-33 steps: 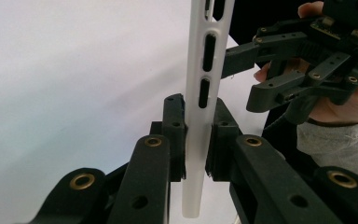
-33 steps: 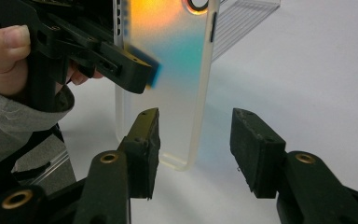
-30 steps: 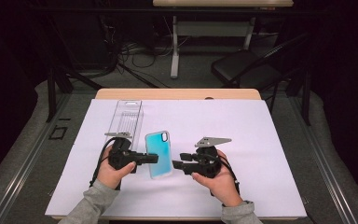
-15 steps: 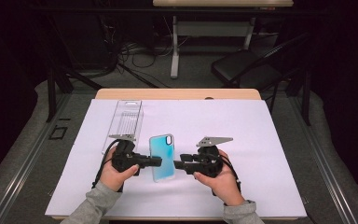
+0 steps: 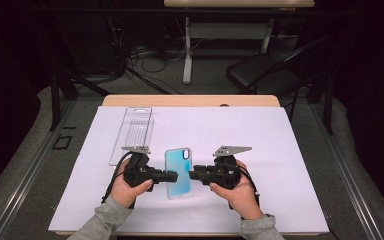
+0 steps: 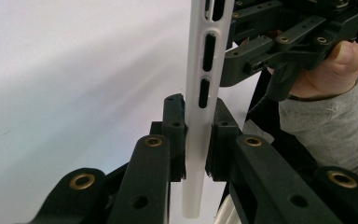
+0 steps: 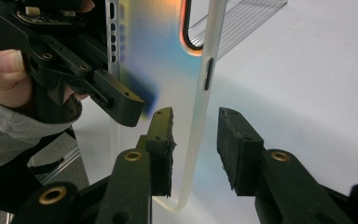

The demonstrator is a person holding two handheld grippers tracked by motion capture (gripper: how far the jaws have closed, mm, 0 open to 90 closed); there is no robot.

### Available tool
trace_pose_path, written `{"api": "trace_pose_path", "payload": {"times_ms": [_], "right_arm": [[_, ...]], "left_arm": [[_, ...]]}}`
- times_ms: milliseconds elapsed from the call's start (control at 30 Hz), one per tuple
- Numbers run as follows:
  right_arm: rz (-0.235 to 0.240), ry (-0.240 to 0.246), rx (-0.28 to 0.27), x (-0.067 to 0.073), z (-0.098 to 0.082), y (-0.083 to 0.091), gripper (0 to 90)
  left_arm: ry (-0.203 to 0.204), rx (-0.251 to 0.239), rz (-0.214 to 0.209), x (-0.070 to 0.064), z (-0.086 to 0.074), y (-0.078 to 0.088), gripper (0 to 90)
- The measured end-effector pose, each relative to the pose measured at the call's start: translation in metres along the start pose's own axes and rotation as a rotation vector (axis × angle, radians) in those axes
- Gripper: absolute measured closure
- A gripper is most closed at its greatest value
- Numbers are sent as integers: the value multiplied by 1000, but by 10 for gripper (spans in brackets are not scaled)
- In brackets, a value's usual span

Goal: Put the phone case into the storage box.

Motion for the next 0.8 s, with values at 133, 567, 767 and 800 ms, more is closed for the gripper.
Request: {"api": "trace_pose_path", "payload": {"times_ms": [133, 567, 767, 800], "right_arm": [[4, -4, -5, 0, 0, 0, 692], [23, -14, 11, 1, -2, -1, 740], [25, -17, 5, 0, -1, 0, 754], [26, -18, 5, 0, -1, 0, 757]], "left_arm": [[-5, 5, -2, -1, -1, -1, 813], [-13, 14, -13, -4, -2, -4, 813], [-23, 20, -18, -5, -2, -5, 813], [-21, 20, -18, -5, -2, -5, 813]]}}
Point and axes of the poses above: each handheld gripper's, and its own axes: y roughly backward along the jaws, z roughly out of its top, x roughly to its left, the point moved 7 cm from there along -y, roughly forward along the jaws, and after that the axes turned 1 degree about x, right-handed, at the moved point
